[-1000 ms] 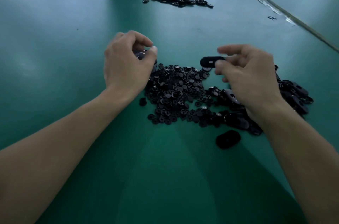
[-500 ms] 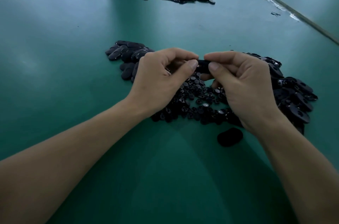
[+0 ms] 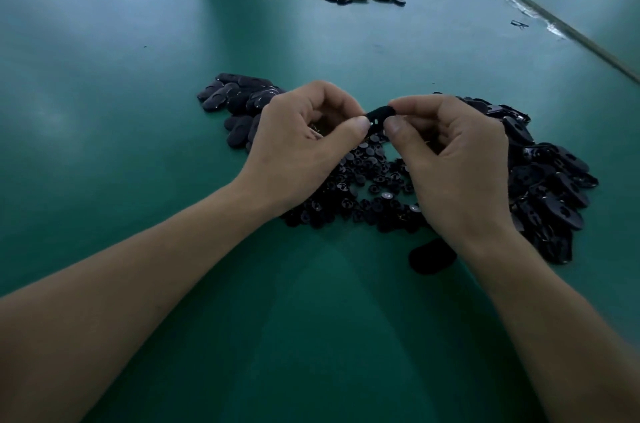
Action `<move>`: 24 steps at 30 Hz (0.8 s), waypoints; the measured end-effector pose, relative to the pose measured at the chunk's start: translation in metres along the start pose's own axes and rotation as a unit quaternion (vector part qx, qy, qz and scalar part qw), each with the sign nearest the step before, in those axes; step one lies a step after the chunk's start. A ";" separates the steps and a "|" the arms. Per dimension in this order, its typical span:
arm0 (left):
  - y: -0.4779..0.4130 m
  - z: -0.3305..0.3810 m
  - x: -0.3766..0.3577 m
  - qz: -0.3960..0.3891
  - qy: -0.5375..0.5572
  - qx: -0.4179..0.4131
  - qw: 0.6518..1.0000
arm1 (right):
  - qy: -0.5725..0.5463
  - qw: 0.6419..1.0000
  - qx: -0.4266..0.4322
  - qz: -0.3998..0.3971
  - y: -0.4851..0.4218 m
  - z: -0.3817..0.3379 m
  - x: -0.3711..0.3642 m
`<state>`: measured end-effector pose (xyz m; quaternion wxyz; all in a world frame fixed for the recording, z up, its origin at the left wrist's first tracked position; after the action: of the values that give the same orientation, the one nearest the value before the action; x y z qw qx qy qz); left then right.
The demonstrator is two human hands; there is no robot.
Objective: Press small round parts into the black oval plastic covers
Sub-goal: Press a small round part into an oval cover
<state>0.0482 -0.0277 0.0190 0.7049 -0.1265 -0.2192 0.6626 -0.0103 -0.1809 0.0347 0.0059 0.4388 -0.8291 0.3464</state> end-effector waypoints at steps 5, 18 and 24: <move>0.001 0.002 0.000 -0.008 -0.001 -0.014 1.000 | 0.005 0.999 0.041 -0.020 0.001 -0.002 -0.004; -0.003 -0.003 0.006 0.076 -0.026 -0.020 0.997 | 0.302 0.941 0.060 -0.138 0.008 0.007 -0.005; -0.004 -0.005 0.006 0.083 -0.023 -0.004 0.996 | 0.289 0.945 0.064 -0.138 0.009 0.007 -0.007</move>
<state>0.0541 -0.0215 0.0172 0.6420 -0.1315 -0.2269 0.7204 -0.0106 -0.1768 0.0222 0.2648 0.4293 -0.6991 0.5068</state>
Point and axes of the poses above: each hand's wrist, its own y-axis away from the middle knuckle, its own x-axis out of the back of the hand, z = x × y, the point moved 3 cm from there along -y, towards the middle knuckle, and after that the axes turned 9 degrees about z, right-handed, at the moved point
